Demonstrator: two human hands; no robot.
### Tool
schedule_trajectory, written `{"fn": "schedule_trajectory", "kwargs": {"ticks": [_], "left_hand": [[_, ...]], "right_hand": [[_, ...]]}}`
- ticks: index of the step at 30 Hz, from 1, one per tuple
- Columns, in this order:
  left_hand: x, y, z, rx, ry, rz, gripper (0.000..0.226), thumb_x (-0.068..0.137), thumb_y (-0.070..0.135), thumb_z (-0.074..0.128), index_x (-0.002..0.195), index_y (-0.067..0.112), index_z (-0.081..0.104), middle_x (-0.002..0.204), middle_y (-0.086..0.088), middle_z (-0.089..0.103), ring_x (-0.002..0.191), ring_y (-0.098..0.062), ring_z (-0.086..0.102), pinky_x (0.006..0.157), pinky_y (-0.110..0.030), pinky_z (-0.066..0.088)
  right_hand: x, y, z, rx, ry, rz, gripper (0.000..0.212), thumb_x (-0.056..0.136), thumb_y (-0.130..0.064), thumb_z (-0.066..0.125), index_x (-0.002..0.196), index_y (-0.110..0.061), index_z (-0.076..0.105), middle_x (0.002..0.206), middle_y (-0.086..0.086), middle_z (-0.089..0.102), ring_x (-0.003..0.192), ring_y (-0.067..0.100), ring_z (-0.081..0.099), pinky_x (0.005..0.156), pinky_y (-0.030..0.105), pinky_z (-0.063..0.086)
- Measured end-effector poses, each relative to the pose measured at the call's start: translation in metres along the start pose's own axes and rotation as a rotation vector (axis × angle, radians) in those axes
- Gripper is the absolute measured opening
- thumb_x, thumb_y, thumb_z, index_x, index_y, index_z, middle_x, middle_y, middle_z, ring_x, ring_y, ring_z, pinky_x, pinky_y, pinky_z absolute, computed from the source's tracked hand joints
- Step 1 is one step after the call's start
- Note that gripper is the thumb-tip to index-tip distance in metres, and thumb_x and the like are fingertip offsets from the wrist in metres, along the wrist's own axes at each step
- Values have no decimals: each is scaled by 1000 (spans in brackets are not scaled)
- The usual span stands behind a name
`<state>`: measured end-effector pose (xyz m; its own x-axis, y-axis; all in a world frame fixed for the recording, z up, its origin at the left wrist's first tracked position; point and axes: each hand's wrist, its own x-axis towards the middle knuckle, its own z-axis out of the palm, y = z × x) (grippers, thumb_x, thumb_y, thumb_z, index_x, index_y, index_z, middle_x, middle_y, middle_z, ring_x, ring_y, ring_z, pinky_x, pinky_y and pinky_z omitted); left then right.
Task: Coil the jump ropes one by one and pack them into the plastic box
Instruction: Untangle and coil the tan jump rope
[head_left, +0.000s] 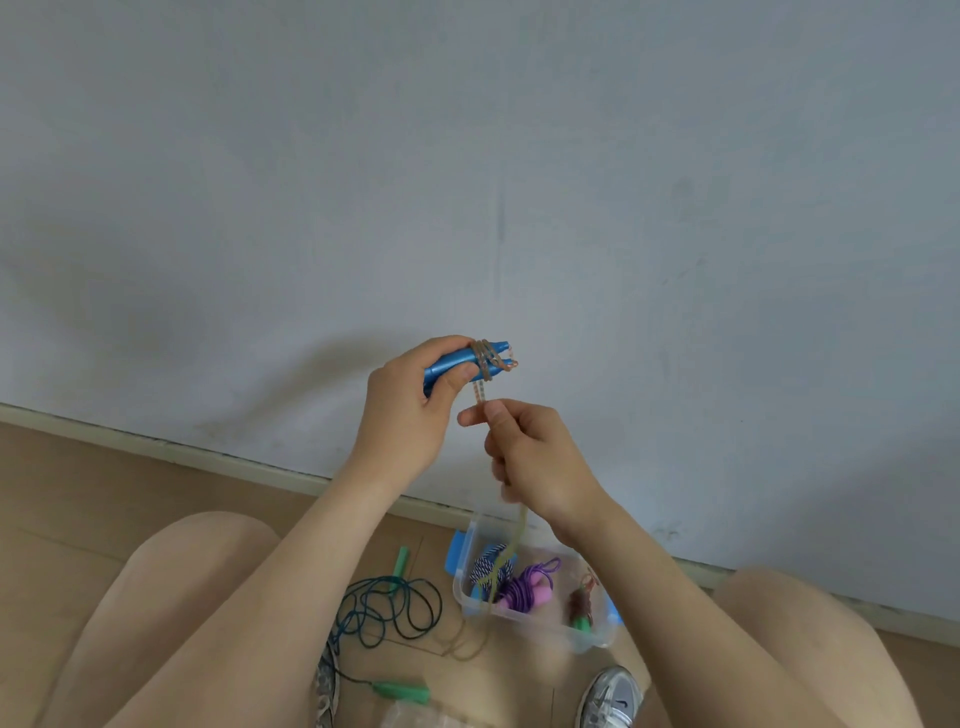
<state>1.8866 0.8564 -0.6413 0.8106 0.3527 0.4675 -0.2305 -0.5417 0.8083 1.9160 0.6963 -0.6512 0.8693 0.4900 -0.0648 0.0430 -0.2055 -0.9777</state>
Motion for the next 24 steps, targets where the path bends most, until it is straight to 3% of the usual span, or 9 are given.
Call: {"fn": "schedule_trajectory", "kwargs": {"ticks": [3,6,9,12,14,16,18,21,24], "left_hand": [[-3,-2,2,56,-20,9,20,101,18,68,119,23,76,106,14,77,94,-5,68,75,-12,46],[-4,-3,2,243,-143,88,22,102,19,65,120,28,75,102,7,72,90,-10,64,80,-25,49],[-4,-5,1,433,-381,65,28,106,18,57,128,28,71,103,0,60,98,-18,57,87,-36,49],[-10,-6,1,446,-566,47,27,108,18,52,130,27,65,108,2,53,100,-15,55,89,-35,48],[-12,-4,1,407,-601,29,19,108,18,50,119,29,61,107,4,51,93,-10,53,82,-32,45],[-10,-2,0,375,-601,-1,14,105,17,50,103,29,57,100,5,53,84,-10,51,73,-31,40],[-10,1,-2,318,-572,-23,17,105,21,48,91,24,56,85,5,56,71,-10,47,64,-30,35],[-9,3,-2,229,-452,-14,47,112,40,35,80,14,57,68,7,52,61,-8,44,61,-27,36],[-6,8,-1,149,-294,-14,59,107,56,33,72,17,62,59,9,55,56,-5,50,59,-20,39]], "right_hand": [[-1,-3,0,-382,50,-207,25,108,-30,54,93,-19,71,60,-8,48,52,6,41,55,22,36],[3,2,-9,-577,105,-333,22,103,-21,57,82,-17,64,56,-10,48,55,12,45,59,30,39],[5,3,-17,-897,142,-459,15,103,-26,59,99,-16,70,76,-8,59,72,23,58,65,40,48],[7,-1,-25,-973,226,-419,14,100,-34,64,106,-26,74,91,-5,71,84,24,66,68,41,55],[9,-1,-30,-899,239,-400,10,98,-31,68,100,-30,78,90,-9,73,84,16,66,71,38,55],[14,2,-35,-688,208,-365,8,94,-27,74,93,-29,82,84,-13,75,81,5,65,74,27,52],[15,2,-39,-508,146,-318,8,94,-21,77,90,-25,84,78,-13,77,75,6,67,70,24,51],[14,-1,-43,-237,32,-210,12,98,-21,76,94,-13,83,86,4,80,83,29,73,80,43,59],[11,-3,-43,33,-101,-70,28,99,-34,73,97,-8,82,99,24,76,82,27,64,80,36,50]]}}
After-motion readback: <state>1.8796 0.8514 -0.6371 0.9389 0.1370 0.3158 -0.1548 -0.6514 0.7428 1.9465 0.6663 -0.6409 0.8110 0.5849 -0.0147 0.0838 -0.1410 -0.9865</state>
